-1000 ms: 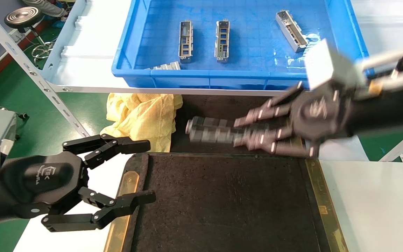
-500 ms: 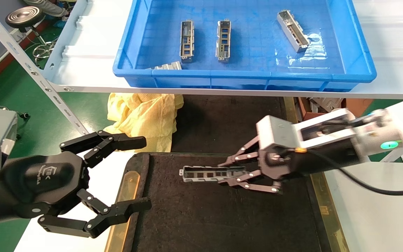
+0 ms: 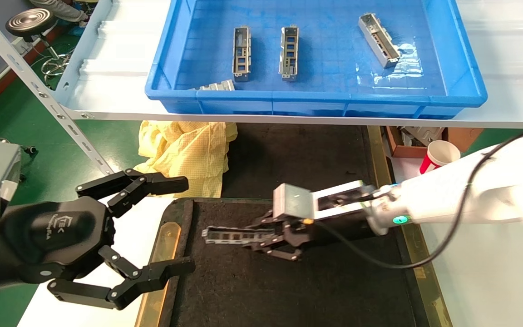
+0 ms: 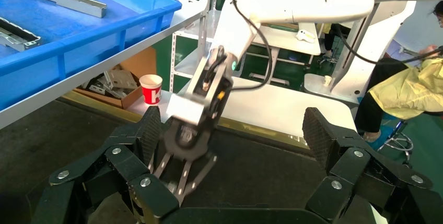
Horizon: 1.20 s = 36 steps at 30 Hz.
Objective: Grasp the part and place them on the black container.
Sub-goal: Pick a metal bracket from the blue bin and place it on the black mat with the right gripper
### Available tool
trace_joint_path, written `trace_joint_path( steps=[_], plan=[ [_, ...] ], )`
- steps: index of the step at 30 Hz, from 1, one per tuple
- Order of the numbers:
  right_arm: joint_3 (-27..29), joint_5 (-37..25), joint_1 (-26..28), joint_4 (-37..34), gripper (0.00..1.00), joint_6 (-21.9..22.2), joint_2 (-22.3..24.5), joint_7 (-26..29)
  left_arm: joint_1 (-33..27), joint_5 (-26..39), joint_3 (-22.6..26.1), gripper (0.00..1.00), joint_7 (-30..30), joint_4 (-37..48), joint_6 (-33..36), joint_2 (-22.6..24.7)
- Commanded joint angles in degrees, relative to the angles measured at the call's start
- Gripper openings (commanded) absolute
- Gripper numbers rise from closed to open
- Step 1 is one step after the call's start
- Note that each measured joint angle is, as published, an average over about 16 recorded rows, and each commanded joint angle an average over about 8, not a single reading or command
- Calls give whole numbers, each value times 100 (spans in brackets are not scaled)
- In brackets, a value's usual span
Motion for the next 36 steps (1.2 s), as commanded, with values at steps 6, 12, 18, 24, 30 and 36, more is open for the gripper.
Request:
trace_joint_path(
  steps=[6, 12, 18, 24, 30, 36],
  plan=[
    [2, 36, -134, -328, 0, 304, -436, -105, 0, 0, 0, 100, 0, 0, 0, 0],
    [-85, 46, -268, -88, 0, 621, -509, 26, 0, 0, 0, 100, 0, 0, 0, 0],
    [-235, 47, -413, 226, 0, 987, -525, 203, 0, 0, 0, 100, 0, 0, 0, 0],
    [-379, 75, -544, 443, 0, 1493, -532, 327, 0, 0, 0, 100, 0, 0, 0, 0],
    [-474, 161, -678, 656, 0, 2143, -531, 384, 0, 0, 0, 100, 0, 0, 0, 0],
    [-559, 278, -733, 841, 0, 2417, -512, 383, 0, 0, 0, 100, 0, 0, 0, 0]
  ],
)
